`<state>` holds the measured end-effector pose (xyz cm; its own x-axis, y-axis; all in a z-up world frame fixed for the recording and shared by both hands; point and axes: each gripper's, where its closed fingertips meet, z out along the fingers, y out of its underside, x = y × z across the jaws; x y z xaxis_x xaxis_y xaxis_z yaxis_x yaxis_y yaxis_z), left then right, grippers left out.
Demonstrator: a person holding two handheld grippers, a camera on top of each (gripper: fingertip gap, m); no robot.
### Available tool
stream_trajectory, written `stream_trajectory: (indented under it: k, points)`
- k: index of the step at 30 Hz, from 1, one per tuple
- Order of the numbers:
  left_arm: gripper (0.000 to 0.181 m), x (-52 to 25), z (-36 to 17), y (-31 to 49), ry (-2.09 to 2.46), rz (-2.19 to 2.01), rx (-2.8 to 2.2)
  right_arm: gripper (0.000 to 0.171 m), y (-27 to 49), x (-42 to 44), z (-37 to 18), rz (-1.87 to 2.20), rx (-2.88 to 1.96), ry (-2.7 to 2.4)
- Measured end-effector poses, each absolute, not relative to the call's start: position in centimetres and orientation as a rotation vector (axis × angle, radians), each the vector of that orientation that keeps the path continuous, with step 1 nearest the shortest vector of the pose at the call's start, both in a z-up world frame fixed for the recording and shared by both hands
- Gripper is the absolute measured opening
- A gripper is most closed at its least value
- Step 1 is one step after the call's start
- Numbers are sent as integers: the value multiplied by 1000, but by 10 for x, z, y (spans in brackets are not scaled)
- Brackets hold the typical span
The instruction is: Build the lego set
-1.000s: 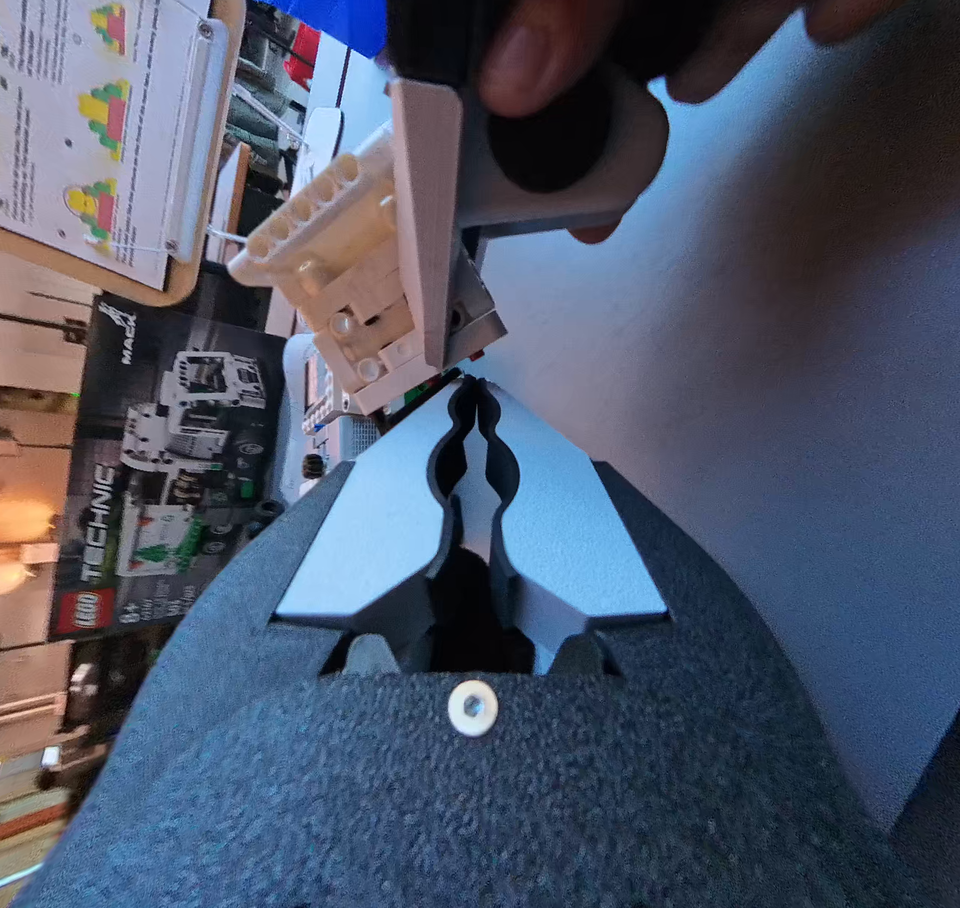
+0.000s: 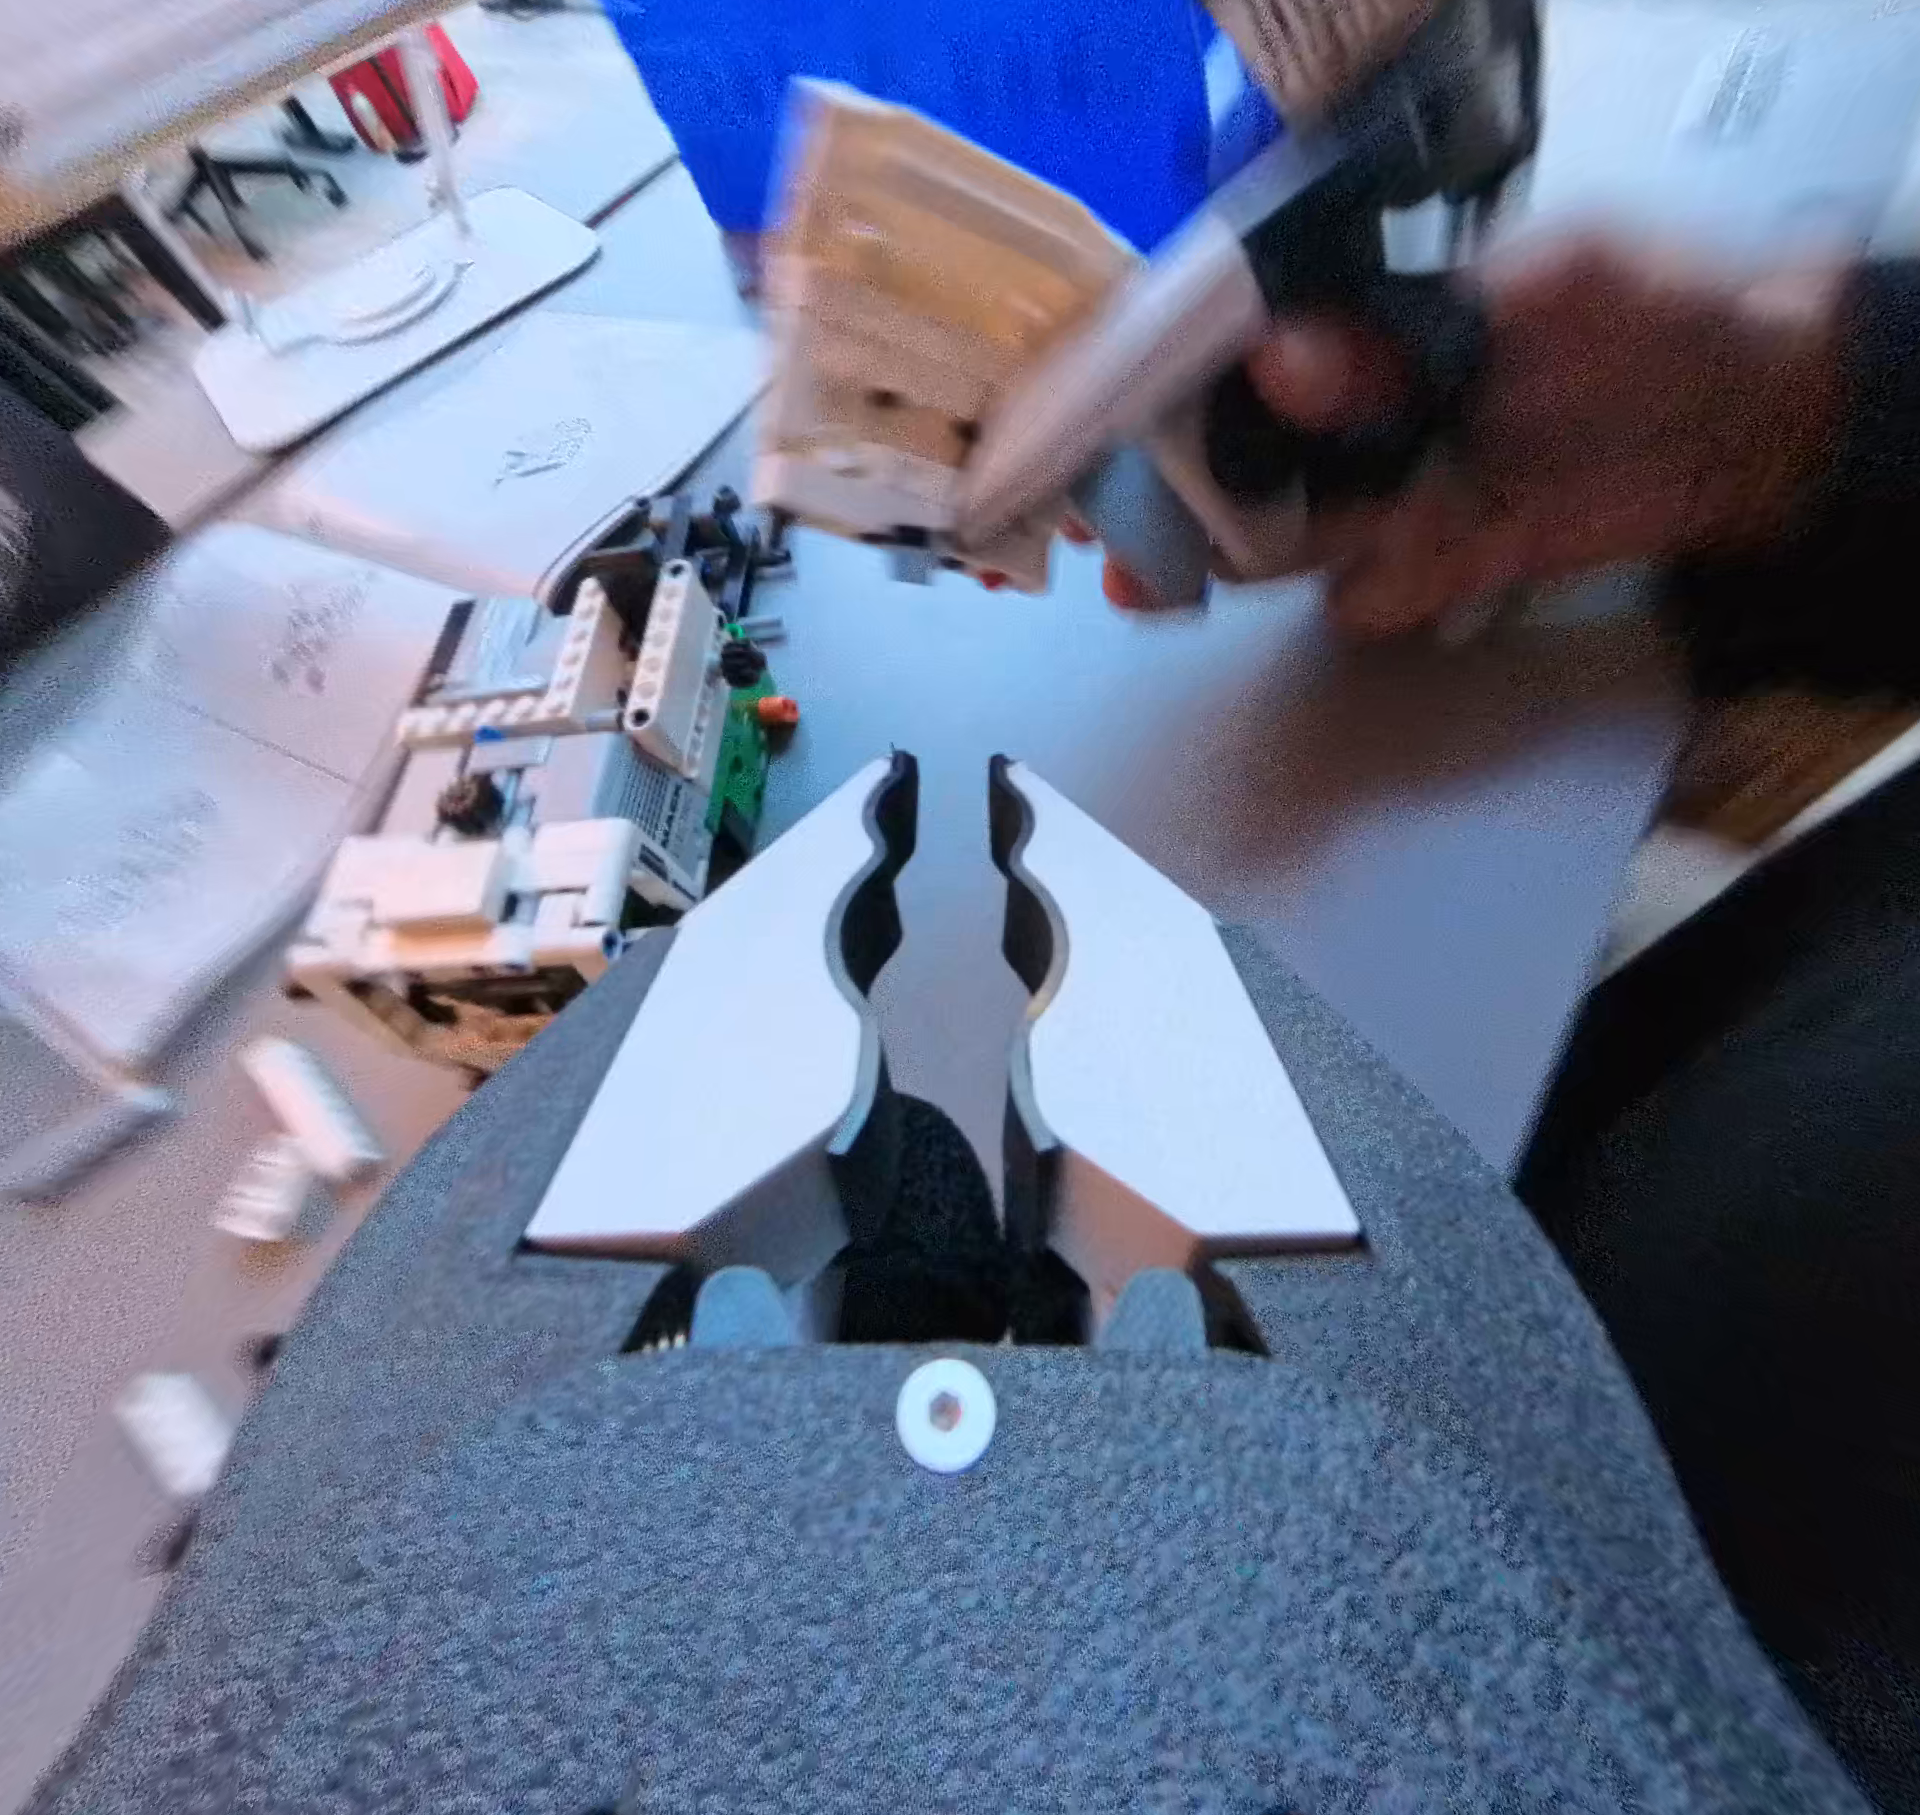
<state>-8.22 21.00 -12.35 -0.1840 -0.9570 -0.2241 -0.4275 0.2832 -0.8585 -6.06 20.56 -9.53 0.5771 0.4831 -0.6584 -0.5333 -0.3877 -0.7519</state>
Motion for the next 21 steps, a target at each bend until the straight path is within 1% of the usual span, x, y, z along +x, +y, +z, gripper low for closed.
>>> stream_trajectory:
  k: [2, 3, 4, 7, 11, 18, 21]
  points:
    - [29, -83, -97, 213, 1542, -1194, -1416, 7, 204, -61, -84, 1016, -1585, -5]
    - [28, -83, -86, 211, 1479, -1305, -1422, 7, 205, -62, -84, 997, -1591, -9]
    - [28, -83, -78, 211, 1435, -1332, -1396, 7, 206, -63, -83, 996, -1599, -5]
    - [20, -81, -65, 206, 1414, -1172, -1237, 7, 209, -66, -83, 1072, -1599, 38]
    - [20, -77, -67, 199, 1456, -1027, -1164, 7, 209, -72, -86, 1129, -1619, 58]
    - [17, -76, -68, 188, 1469, -1095, -1164, 7, 209, -75, -86, 1164, -1612, 102]
    - [23, -81, -58, 194, 1383, -1160, -1195, 6, 209, -73, -83, 1171, -1579, 117]
